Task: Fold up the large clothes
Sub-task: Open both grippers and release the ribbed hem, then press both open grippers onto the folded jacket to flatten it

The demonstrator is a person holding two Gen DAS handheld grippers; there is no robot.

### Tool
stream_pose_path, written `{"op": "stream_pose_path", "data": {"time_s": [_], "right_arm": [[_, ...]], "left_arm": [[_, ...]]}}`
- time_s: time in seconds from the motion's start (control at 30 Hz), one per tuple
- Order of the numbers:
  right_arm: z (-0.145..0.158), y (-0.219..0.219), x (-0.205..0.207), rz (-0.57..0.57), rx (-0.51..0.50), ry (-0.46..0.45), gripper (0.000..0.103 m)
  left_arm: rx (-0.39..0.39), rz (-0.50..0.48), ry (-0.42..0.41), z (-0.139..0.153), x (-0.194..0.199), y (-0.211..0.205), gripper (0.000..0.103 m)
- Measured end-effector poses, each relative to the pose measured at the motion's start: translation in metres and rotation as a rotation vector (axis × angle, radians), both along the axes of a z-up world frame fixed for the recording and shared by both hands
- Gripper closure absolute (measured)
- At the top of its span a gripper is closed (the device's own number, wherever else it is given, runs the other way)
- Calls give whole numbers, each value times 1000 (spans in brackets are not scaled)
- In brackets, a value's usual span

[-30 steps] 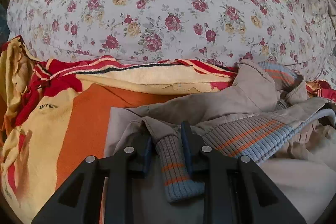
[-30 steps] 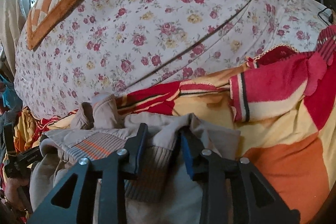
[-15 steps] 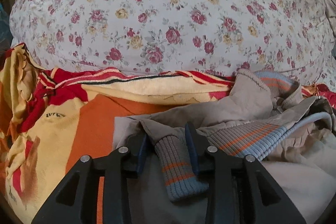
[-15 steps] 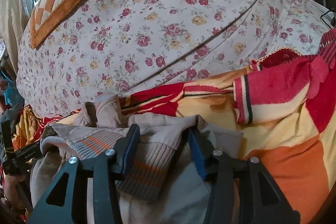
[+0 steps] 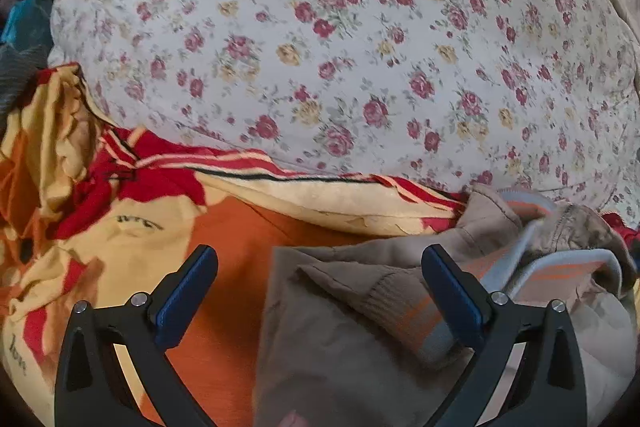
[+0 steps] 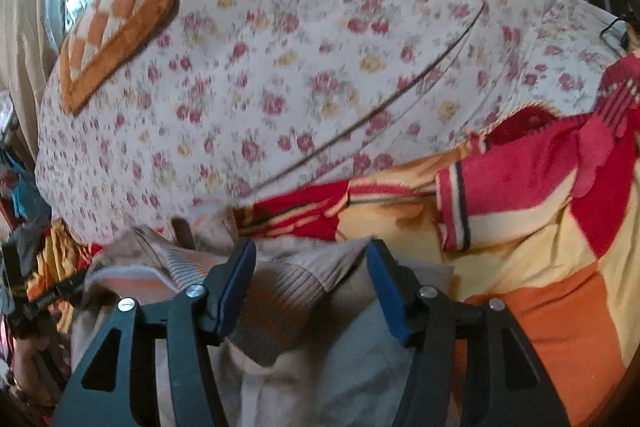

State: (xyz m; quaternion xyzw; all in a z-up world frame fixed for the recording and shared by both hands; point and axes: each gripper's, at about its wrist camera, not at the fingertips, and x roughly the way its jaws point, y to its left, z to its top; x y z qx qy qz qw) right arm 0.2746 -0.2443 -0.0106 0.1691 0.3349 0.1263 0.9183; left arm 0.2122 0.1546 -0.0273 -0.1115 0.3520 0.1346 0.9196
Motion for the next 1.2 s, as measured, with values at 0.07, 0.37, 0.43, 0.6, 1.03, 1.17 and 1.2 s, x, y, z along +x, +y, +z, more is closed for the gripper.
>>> {"op": "stream_pose_path", "data": {"time_s": [0.07, 0.37, 0.43, 0.6, 1.03, 1.17, 1.2], "right_arm": [[12, -8, -7, -36, 20, -35, 38], [60, -28, -39, -178, -41, -222, 34], [69, -31, -45, -212, -67, -265, 34], [82, -33, -53, -233, -104, -274, 34], [-12, 62, 48, 103, -304, 178, 73], [-52, 33, 75, 24, -232, 310, 70], [-53, 28, 77, 28, -204, 316, 69]], "left_arm": [[10, 18, -16, 7, -4, 2, 9], [18, 134, -87, 44, -29, 15, 9], [9, 179, -97, 49, -37, 24, 9], [-103, 142, -116, 52, -42, 27, 9], [43, -99, 205, -27, 40, -36, 16], [-119, -68, 210, -44, 42, -10, 14], [-112, -70, 213, -45, 42, -12, 14]]}}
